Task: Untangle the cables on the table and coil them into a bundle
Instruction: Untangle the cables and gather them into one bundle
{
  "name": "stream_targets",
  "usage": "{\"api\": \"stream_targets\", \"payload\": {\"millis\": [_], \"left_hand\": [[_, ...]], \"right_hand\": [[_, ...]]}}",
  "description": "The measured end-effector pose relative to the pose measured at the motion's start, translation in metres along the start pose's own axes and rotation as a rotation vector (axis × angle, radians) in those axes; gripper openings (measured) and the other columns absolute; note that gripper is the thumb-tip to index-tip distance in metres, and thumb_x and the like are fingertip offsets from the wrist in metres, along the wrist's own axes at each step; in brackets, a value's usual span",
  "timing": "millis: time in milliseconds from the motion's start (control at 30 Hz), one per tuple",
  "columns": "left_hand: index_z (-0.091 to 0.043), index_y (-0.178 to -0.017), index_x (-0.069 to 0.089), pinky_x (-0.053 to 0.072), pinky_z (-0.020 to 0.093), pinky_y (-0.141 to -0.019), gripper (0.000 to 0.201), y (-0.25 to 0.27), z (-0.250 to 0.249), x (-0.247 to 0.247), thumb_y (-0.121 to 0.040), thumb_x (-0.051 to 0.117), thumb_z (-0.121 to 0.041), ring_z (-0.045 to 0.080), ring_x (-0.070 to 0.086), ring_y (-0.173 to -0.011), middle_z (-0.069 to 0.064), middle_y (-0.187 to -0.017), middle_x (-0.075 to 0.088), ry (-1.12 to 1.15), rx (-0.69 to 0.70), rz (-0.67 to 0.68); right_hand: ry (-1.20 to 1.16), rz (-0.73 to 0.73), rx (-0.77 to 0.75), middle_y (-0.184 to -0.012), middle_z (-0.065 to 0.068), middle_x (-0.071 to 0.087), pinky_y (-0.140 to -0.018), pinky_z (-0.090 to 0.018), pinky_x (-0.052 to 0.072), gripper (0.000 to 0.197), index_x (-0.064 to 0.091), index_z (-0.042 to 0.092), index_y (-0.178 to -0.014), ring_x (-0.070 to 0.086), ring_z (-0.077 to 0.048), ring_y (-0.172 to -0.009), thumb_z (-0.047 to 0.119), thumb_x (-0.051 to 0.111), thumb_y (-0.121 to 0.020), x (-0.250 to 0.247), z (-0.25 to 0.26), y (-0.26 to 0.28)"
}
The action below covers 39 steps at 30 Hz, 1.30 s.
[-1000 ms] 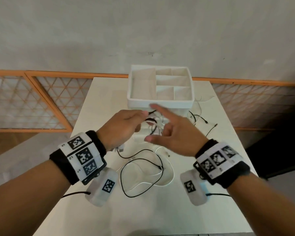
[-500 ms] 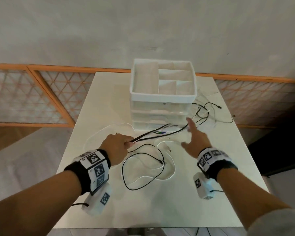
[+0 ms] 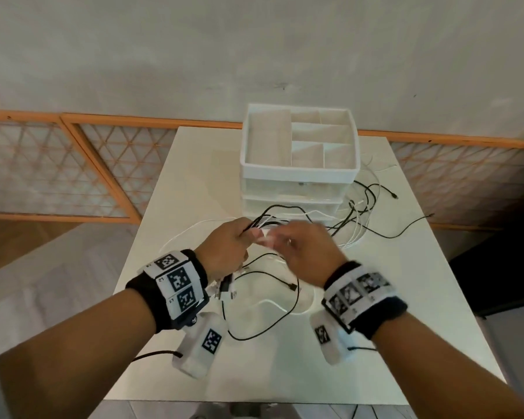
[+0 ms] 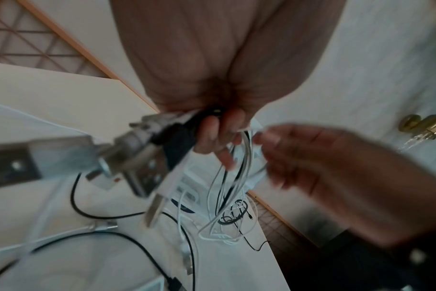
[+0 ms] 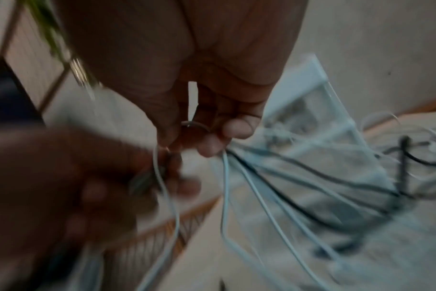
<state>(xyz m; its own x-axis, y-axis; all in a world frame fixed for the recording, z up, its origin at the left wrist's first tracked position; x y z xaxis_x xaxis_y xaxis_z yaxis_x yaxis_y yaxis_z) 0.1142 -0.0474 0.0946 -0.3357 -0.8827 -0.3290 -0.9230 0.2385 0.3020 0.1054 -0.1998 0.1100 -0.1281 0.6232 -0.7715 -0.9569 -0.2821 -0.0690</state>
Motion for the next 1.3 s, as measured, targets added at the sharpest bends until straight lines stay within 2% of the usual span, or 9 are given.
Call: {"api": "stream_targets", "payload": {"millis": [133,333,467,600,667,833,1000,1200,1300], "left_hand": [[-0.002,-0.101,0.058,0.027,0.024,-0.045,0.024,0.001,-0.003,0.0,-0.105,0.04,-0.017,0.012,0.032,-0.048,-0.001,-0.071,0.057,0.082,-0.016,-0.011],[-0.008,-0.092,0.06,0.025,0.025,-0.045,0.025,0.001,0.027,-0.021,-0.105,0.041,-0.019,0.014,0.033,-0.051,0.002,-0.068,0.05,0.069,-0.146,-0.072],[-0.005,-0.089,0.059,0.024,0.024,-0.044,0.028,0.003,0.04,-0.032,-0.104,0.04,-0.018,0.015,0.03,-0.048,0.012,-0.077,0.056,0.031,-0.204,-0.102],[-0.008,-0.084,0.058,0.03,0.024,-0.044,0.028,-0.001,0.025,-0.045,-0.103,0.04,-0.018,0.017,0.036,-0.052,0.01,-0.08,0.061,0.022,-0.206,-0.199],[-0.009,-0.086,0.057,0.03,0.021,-0.041,0.025,-0.002,0.007,-0.044,-0.103,0.04,-0.016,0.014,0.036,-0.052,0.006,-0.08,0.064,0.119,-0.179,-0.202],[-0.011,-0.086,0.057,0.026,0.023,-0.046,0.023,-0.002,-0.047,-0.02,-0.104,0.043,-0.017,0.007,0.036,-0.043,0.007,-0.091,0.073,0.187,0.038,-0.086],[-0.015,-0.087,0.053,0.031,0.026,-0.054,0.023,-0.002,-0.055,0.001,-0.105,0.04,-0.022,0.011,0.041,-0.055,-0.004,-0.068,0.059,-0.089,0.211,0.035],[-0.009,-0.094,0.055,0.031,0.026,-0.052,0.024,0.004,-0.019,-0.012,-0.106,0.037,-0.021,0.013,0.035,-0.055,-0.001,-0.069,0.056,-0.032,0.075,0.044],[-0.01,-0.093,0.055,0.035,0.025,-0.051,0.023,0.009,-0.008,-0.019,-0.105,0.04,-0.022,0.011,0.039,-0.052,-0.001,-0.069,0.051,-0.044,0.049,0.037]], "right_hand": [[-0.099,-0.251,-0.014,-0.081,0.012,0.068,-0.067,-0.007,0.042,0.007,0.076,0.023,-0.09,0.055,0.007,-0.063,0.023,0.07,-0.091,-0.078,0.026,-0.014],[-0.19,-0.609,0.072,-0.093,0.0,0.069,-0.074,-0.038,0.058,0.014,0.07,0.043,-0.083,0.068,-0.022,-0.072,0.03,0.068,-0.088,-0.133,-0.009,-0.008],[-0.251,-0.449,0.202,-0.063,-0.006,0.069,-0.078,-0.041,0.057,0.005,0.074,0.034,-0.091,0.068,-0.017,-0.059,0.034,0.07,-0.09,-0.119,-0.026,0.002],[-0.38,0.002,0.084,-0.066,-0.006,0.071,-0.06,-0.036,0.056,0.015,0.076,0.017,-0.086,0.07,-0.024,-0.059,0.006,0.067,-0.082,-0.078,-0.002,0.021],[-0.377,0.066,0.054,-0.065,-0.003,0.071,-0.054,-0.025,0.049,0.014,0.077,0.013,-0.083,0.064,-0.02,-0.055,0.004,0.067,-0.082,-0.063,0.006,0.027],[-0.17,0.011,-0.022,-0.048,0.029,0.056,-0.049,-0.006,0.034,0.013,0.079,0.016,-0.081,0.048,-0.004,-0.043,0.005,0.072,-0.083,-0.05,0.027,0.021],[-0.218,-0.127,-0.048,-0.063,0.025,0.067,-0.047,-0.009,0.039,0.02,0.079,0.021,-0.091,0.044,-0.007,-0.042,0.004,0.069,-0.088,-0.075,0.033,0.009],[-0.139,-0.413,-0.066,-0.068,0.028,0.064,-0.056,-0.007,0.041,0.018,0.076,0.022,-0.1,0.046,-0.006,-0.045,0.01,0.069,-0.089,-0.115,0.02,0.007],[-0.132,-0.551,-0.035,-0.067,0.028,0.062,-0.061,-0.017,0.046,0.017,0.075,0.025,-0.101,0.056,-0.01,-0.052,0.017,0.066,-0.09,-0.135,0.012,0.008]]}}
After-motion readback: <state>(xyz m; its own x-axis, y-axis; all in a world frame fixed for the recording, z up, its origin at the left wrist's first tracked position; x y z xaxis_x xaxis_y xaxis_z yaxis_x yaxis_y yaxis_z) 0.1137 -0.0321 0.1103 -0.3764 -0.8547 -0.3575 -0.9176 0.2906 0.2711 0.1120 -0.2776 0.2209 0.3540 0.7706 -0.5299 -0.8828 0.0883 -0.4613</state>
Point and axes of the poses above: each hand's wrist, its own y-axis away from the middle knuckle, its own x-axis out of the palm, z = x × y, the point moved 5 cm from there along -y, towards the middle knuckle
